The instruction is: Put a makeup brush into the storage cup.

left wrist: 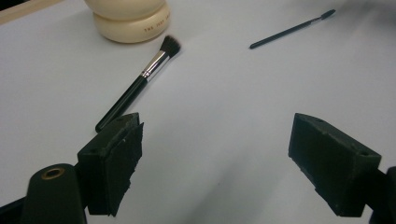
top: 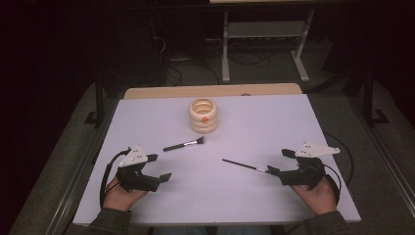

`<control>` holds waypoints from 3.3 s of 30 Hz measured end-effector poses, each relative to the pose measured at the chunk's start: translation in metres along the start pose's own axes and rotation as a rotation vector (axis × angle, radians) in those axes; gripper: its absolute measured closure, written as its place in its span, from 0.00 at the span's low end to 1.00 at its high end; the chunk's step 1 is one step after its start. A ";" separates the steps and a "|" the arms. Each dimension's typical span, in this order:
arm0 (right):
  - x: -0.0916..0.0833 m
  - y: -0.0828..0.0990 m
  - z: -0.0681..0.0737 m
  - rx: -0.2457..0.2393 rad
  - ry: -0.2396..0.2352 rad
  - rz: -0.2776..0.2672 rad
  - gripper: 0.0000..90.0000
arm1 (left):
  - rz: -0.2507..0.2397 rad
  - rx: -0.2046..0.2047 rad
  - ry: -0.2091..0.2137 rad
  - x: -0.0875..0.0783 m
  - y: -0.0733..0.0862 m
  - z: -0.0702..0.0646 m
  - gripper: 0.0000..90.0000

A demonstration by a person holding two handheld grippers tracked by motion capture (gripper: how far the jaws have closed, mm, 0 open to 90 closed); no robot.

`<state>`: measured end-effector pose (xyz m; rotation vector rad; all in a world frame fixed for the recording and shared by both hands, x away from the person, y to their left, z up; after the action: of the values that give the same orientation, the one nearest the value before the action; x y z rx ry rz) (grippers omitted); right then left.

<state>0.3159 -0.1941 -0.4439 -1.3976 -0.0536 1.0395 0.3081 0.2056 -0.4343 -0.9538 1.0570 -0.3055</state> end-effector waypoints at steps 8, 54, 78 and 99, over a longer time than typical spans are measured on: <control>0.000 0.000 0.000 -0.008 0.005 0.003 0.20 | 0.024 0.017 -0.005 0.000 0.001 0.002 0.19; -0.004 -0.004 -0.002 0.000 -0.028 -0.003 0.20 | 0.329 0.140 0.170 0.076 -0.036 0.076 0.35; 0.000 -0.003 -0.003 -0.003 -0.035 0.011 0.20 | 0.437 0.126 0.224 0.121 -0.021 0.093 0.63; 0.001 -0.002 -0.003 -0.011 -0.033 0.021 0.21 | 0.500 0.200 0.226 0.131 -0.018 0.083 0.82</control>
<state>0.3190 -0.1955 -0.4435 -1.3936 -0.0695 1.0810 0.4463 0.1557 -0.4859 -0.4596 1.4037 -0.1011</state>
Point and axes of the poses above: each handheld gripper's, and its own axes: x roughly forward along the jaws, y roughly out of its underside, z roughly to its left, the point moved 7 cm from there along x, roughly forward along the jaws, and after that the axes turned 12 degrees about x, right-handed, at the moved point
